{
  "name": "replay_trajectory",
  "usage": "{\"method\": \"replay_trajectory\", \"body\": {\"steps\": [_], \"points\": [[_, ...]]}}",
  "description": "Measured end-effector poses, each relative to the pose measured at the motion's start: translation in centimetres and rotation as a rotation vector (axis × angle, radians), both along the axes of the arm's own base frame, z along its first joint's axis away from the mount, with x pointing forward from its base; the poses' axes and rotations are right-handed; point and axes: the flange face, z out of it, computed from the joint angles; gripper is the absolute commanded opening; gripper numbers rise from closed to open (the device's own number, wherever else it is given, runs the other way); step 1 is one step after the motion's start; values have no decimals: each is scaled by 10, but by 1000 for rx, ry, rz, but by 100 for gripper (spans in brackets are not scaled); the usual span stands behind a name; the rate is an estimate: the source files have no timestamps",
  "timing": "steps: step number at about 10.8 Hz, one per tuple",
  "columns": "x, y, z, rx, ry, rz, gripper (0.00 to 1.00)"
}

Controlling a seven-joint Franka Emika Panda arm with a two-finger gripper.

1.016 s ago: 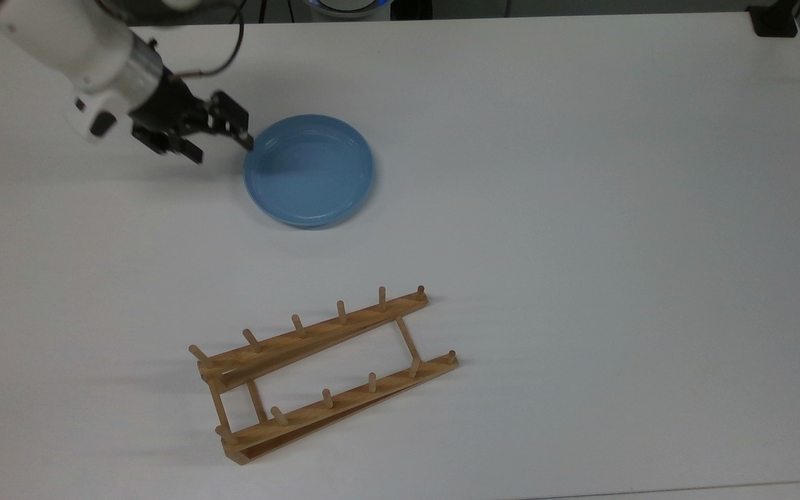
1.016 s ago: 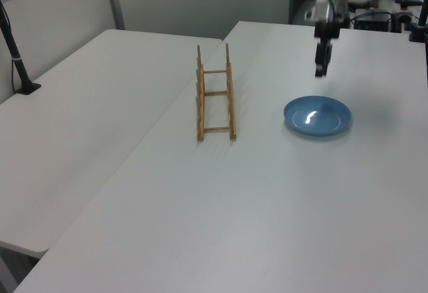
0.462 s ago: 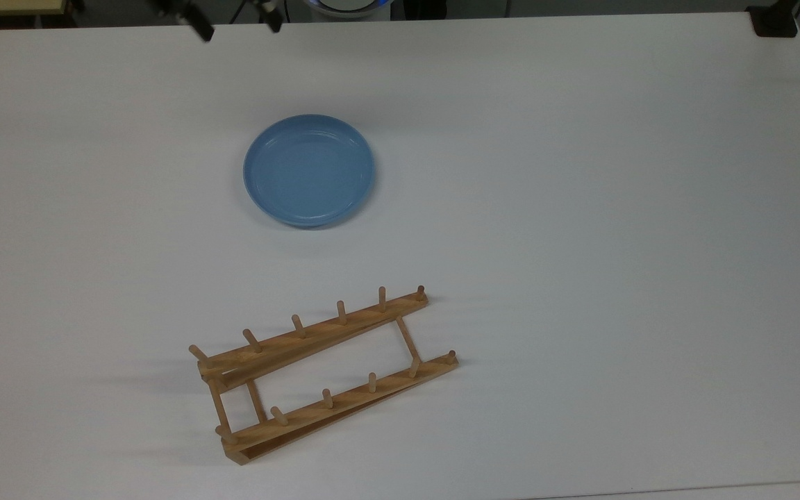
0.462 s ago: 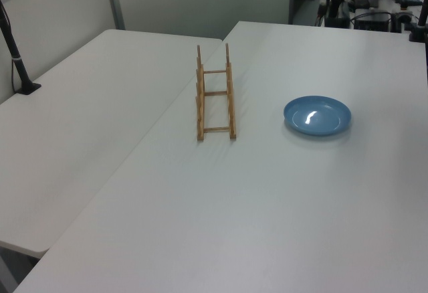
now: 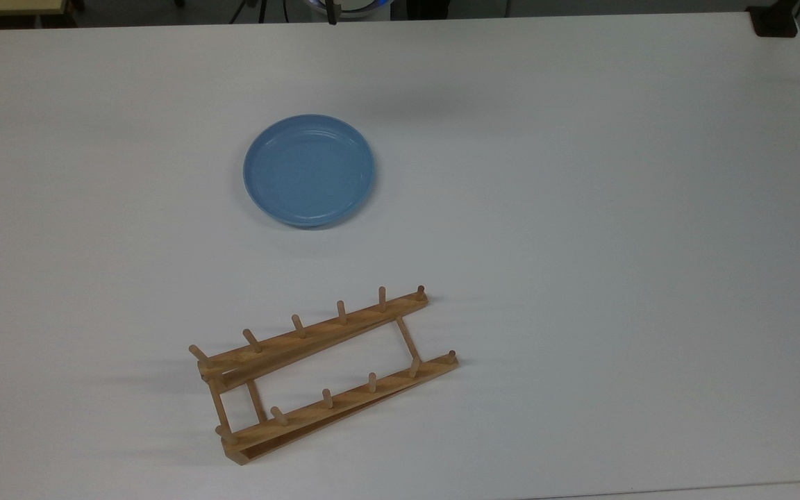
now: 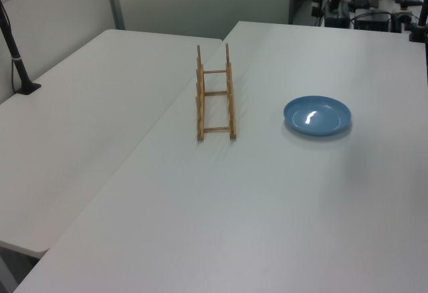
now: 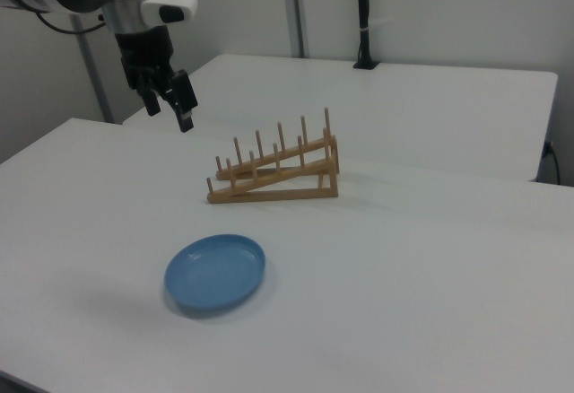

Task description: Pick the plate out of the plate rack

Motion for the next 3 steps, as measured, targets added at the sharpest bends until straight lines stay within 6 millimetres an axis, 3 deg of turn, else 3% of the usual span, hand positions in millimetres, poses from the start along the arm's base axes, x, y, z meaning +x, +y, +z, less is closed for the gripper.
{"method": "replay_trajectory", "body": {"steps": [3], "points": [[2,-11,-3,-95,8,196,100]]}}
